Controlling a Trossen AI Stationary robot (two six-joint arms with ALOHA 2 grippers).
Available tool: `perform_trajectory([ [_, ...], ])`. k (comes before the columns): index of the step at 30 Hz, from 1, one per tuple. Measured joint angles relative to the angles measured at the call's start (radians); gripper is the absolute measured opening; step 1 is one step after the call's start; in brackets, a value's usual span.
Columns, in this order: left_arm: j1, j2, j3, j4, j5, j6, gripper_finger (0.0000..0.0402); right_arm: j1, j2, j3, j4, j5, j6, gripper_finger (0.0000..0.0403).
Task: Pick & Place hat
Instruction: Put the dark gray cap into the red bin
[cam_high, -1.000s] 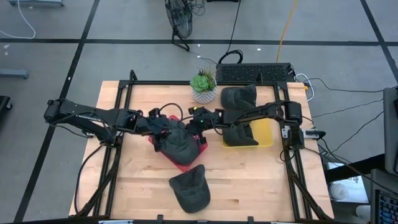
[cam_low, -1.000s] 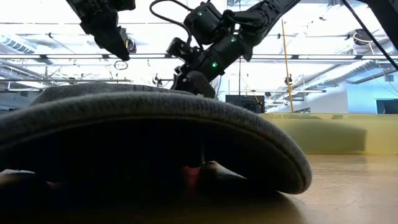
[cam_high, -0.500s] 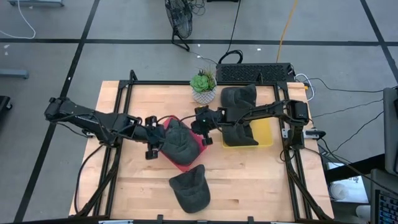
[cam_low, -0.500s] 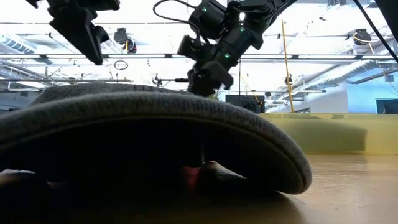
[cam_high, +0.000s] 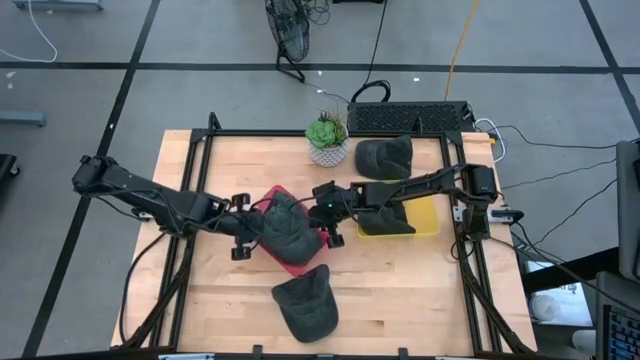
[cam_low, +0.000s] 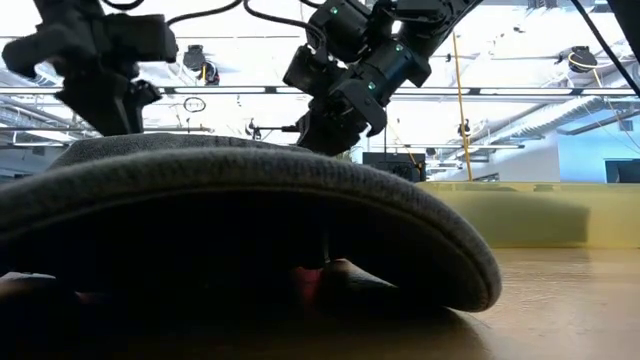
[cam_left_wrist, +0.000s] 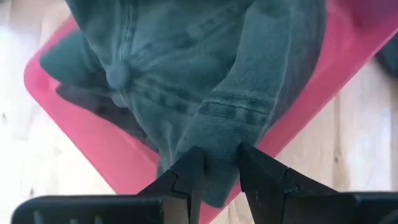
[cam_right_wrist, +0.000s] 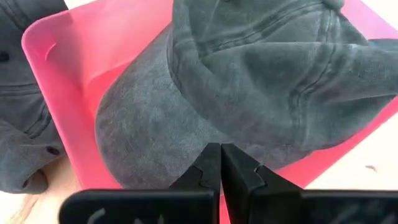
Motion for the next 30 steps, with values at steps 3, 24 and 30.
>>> perform_trajectory([
  [3, -0.001, 0.000, -0.019, 0.002, -0.037, -0.020, 0.0108, 0.009, 0.000, 0.000, 0.028, 0.001, 0.011, 0.0000],
  [24, 0.001, 0.000, -0.109, 0.143, -0.051, -0.023, 0.0108, 0.025, 0.119, 0.002, 0.140, 0.000, 0.056, 0.0000],
  [30, 0.001, -0.001, -0.007, 0.089, -0.051, 0.020, 0.0108, 0.025, 0.105, 0.002, 0.124, 0.002, 0.052, 0.0000],
])
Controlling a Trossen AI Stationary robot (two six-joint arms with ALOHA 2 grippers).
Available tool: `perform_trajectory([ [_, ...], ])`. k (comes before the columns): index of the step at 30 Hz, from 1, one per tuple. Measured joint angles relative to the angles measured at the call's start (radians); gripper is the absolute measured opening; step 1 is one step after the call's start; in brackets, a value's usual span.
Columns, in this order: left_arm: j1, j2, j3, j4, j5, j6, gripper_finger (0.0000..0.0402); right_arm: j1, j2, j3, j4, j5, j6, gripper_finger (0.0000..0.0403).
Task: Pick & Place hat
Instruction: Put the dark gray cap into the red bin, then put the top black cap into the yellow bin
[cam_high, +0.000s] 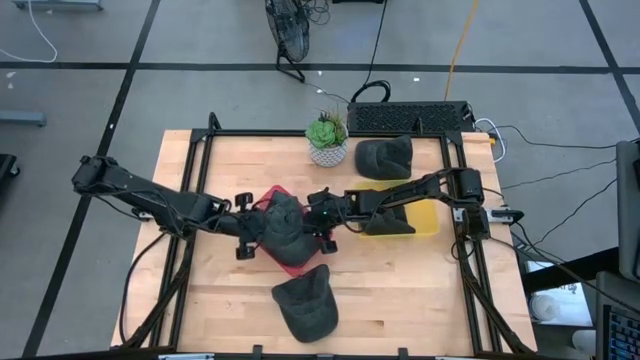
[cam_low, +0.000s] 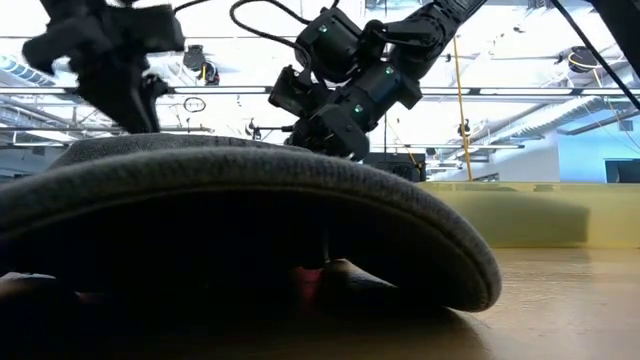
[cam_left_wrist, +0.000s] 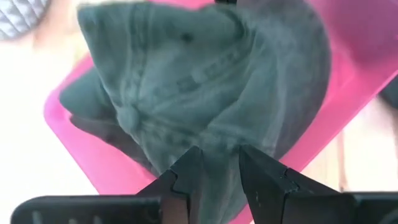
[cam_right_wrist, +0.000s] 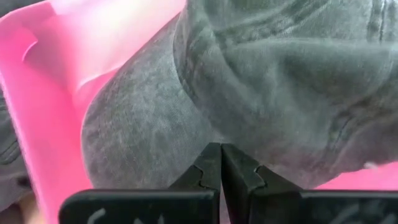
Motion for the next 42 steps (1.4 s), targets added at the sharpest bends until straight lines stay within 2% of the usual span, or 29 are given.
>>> perform_trajectory([
  [9, 0.000, -0.001, 0.186, -0.161, -0.021, 0.021, 0.0108, 0.000, -0.124, -0.002, -0.108, 0.001, 0.000, 0.0000],
  [12, 0.000, -0.001, 0.229, -0.126, -0.092, 0.062, 0.0108, 0.000, -0.188, -0.002, -0.195, 0.031, 0.000, 0.0000],
  [15, 0.004, -0.001, 0.234, 0.005, -0.186, 0.128, 0.0108, -0.002, -0.268, -0.002, -0.288, 0.151, 0.004, 0.0000],
  [17, 0.020, -0.001, 0.222, 0.122, -0.195, 0.193, 0.0108, -0.013, -0.319, -0.002, -0.364, 0.231, 0.017, 0.0000],
  [20, 0.060, -0.001, 0.193, 0.297, -0.134, 0.296, 0.0108, -0.048, -0.400, -0.002, -0.465, 0.308, 0.066, 0.0000],
  [25, 0.173, -0.001, 0.134, 0.519, 0.041, 0.410, 0.0108, -0.147, -0.531, -0.003, -0.620, 0.390, 0.159, 0.0000],
  [28, 0.248, -0.001, 0.076, 0.673, 0.128, 0.434, 0.0108, -0.235, -0.597, -0.042, -0.607, 0.454, 0.218, 0.0000],
  [31, 0.313, -0.001, 0.004, 0.854, 0.232, 0.432, 0.0108, -0.351, -0.638, -0.114, -0.538, 0.407, 0.282, 0.0010],
  [35, 0.385, -0.001, -0.101, 1.050, 0.332, 0.407, 0.0108, -0.504, -0.636, -0.204, -0.479, 0.342, 0.342, 0.0047],
  [39, 0.456, -0.013, -0.144, 1.142, 0.397, 0.348, 0.0108, -0.611, -0.575, -0.225, -0.448, 0.329, 0.386, 0.0083],
  [42, 0.494, -0.014, -0.143, 1.171, 0.423, 0.288, 0.0108, -0.670, -0.505, -0.219, -0.449, 0.263, 0.427, 0.0098],
])
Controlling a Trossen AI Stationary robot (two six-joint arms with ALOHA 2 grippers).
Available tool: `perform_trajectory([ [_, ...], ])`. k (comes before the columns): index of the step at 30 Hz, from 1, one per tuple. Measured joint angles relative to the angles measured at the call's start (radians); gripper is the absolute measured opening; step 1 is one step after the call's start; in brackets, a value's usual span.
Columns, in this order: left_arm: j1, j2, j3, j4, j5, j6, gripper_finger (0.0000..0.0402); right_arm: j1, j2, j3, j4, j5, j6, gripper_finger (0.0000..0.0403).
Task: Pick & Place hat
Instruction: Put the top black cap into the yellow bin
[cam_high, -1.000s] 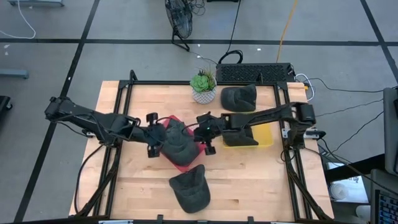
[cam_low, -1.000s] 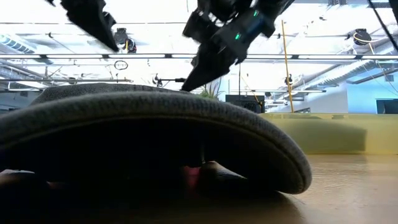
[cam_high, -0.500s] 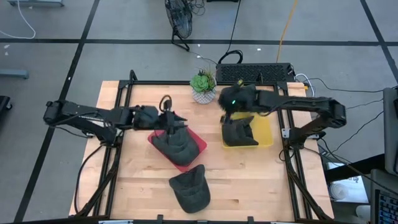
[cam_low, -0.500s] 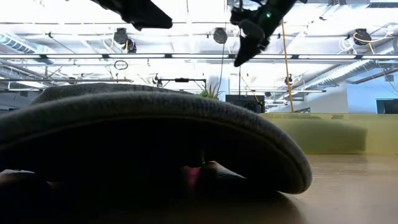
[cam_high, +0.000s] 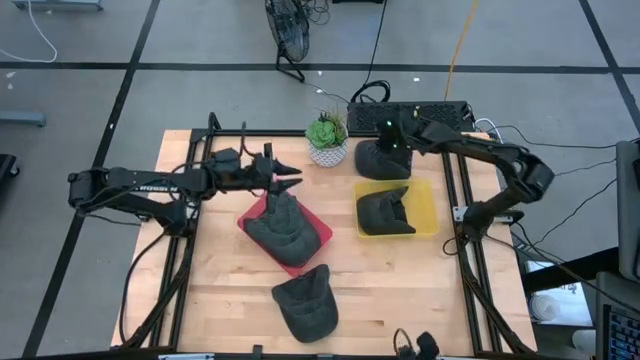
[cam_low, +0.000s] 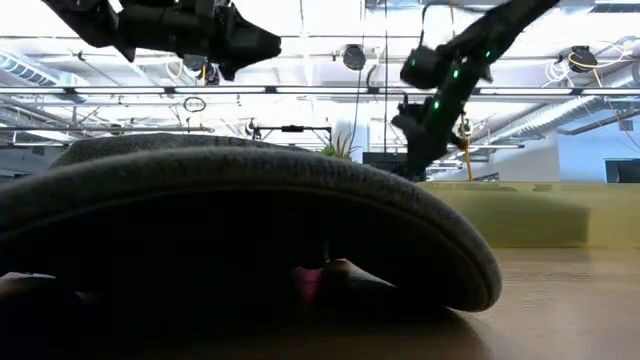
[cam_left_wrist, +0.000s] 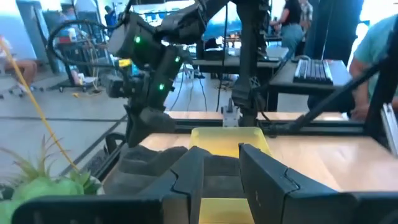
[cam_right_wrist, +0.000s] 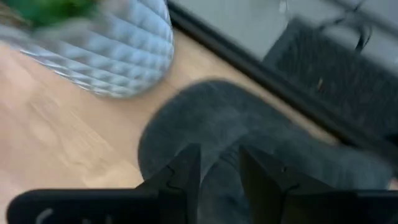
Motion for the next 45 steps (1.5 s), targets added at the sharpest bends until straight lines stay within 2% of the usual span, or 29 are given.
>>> perform_trajectory([
  [5, 0.010, 0.000, 0.000, -0.013, 0.031, -0.079, 0.0108, -0.053, 0.086, 0.001, -0.051, 0.021, 0.068, 0.0116],
  [13, 0.002, -0.030, 0.000, -0.105, 0.060, -0.037, 0.0108, -0.045, 0.147, 0.002, 0.006, -0.001, 0.193, 0.0151],
  [17, 0.021, -0.045, 0.015, -0.061, 0.063, 0.014, 0.0108, -0.038, 0.191, 0.002, -0.015, -0.001, 0.219, 0.0174],
  [26, 0.101, -0.140, 0.019, -0.093, 0.061, 0.097, 0.0108, -0.038, 0.145, 0.003, -0.048, 0.025, 0.212, 0.0205],
  [31, 0.143, -0.179, 0.019, -0.139, 0.061, 0.101, 0.0108, -0.028, 0.145, -0.011, -0.051, 0.027, 0.240, 0.0202],
  [41, 0.156, -0.167, 0.019, -0.244, 0.061, 0.139, 0.0108, -0.013, 0.142, -0.198, 0.226, 0.052, 0.323, 0.0159],
  [45, 0.156, -0.171, 0.019, -0.223, 0.061, 0.148, 0.0108, -0.013, 0.128, -0.229, 0.247, 0.057, 0.312, 0.0139],
])
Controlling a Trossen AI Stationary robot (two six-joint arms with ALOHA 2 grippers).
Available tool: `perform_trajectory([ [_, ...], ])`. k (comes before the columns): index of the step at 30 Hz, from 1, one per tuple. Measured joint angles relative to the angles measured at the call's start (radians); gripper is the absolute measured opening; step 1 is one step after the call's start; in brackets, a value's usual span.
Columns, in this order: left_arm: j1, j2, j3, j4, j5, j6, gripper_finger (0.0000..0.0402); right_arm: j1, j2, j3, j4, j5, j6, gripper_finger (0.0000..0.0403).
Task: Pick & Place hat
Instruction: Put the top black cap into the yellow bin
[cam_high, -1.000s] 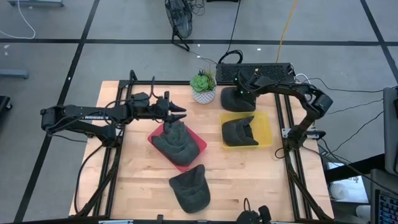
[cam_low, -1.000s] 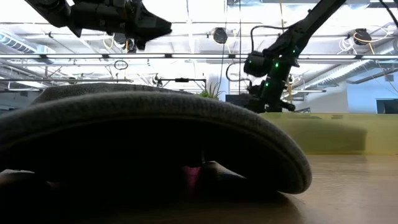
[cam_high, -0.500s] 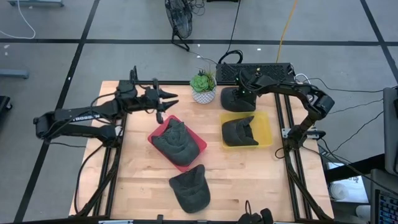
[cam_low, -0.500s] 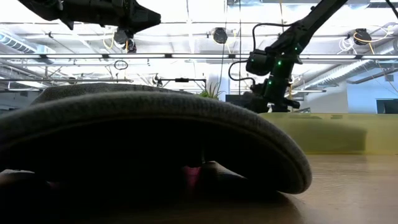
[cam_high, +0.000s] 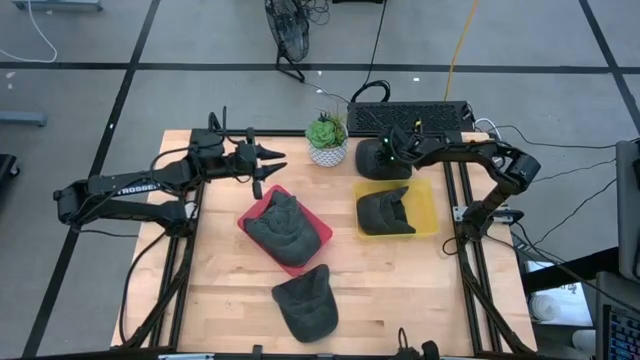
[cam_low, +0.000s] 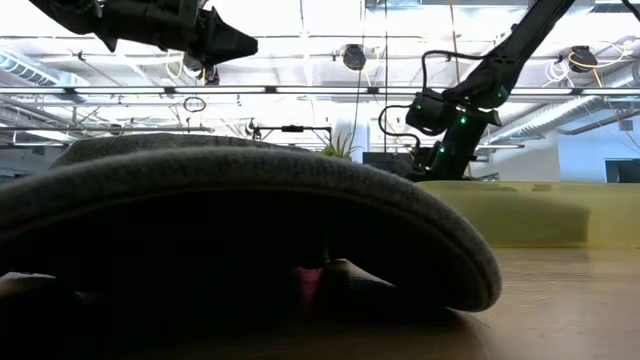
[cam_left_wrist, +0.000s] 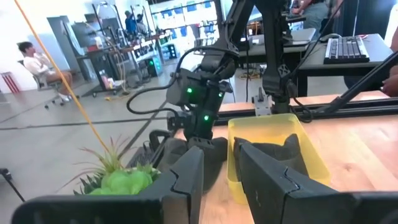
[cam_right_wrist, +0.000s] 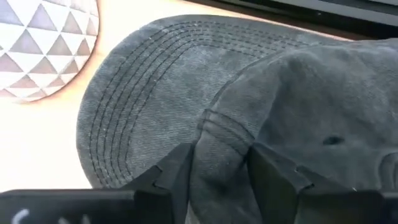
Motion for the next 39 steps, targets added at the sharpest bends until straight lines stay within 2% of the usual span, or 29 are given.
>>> perform_trajectory([
  [11, 0.000, 0.000, 0.000, 0.016, 0.000, -0.002, 0.0108, 0.015, -0.030, -0.002, -0.005, -0.006, -0.011, 0.0072],
  [19, 0.000, 0.000, 0.000, 0.030, 0.000, -0.004, 0.0108, 0.015, -0.115, -0.004, -0.038, -0.006, -0.036, 0.0009],
  [25, 0.000, 0.000, 0.000, 0.031, 0.000, -0.003, 0.0108, 0.036, -0.245, -0.004, -0.097, -0.004, -0.038, 0.0007],
  [32, 0.000, 0.000, 0.000, 0.031, -0.001, 0.022, 0.0108, 0.155, -0.421, -0.003, -0.162, -0.004, 0.030, 0.0003],
  [36, 0.000, 0.000, 0.000, 0.031, -0.002, 0.034, 0.0108, 0.266, -0.487, 0.024, -0.252, 0.001, 0.092, 0.0002],
  [39, 0.000, 0.000, 0.000, 0.043, -0.002, 0.034, 0.0108, 0.363, -0.509, 0.066, -0.341, 0.053, 0.151, 0.0001],
])
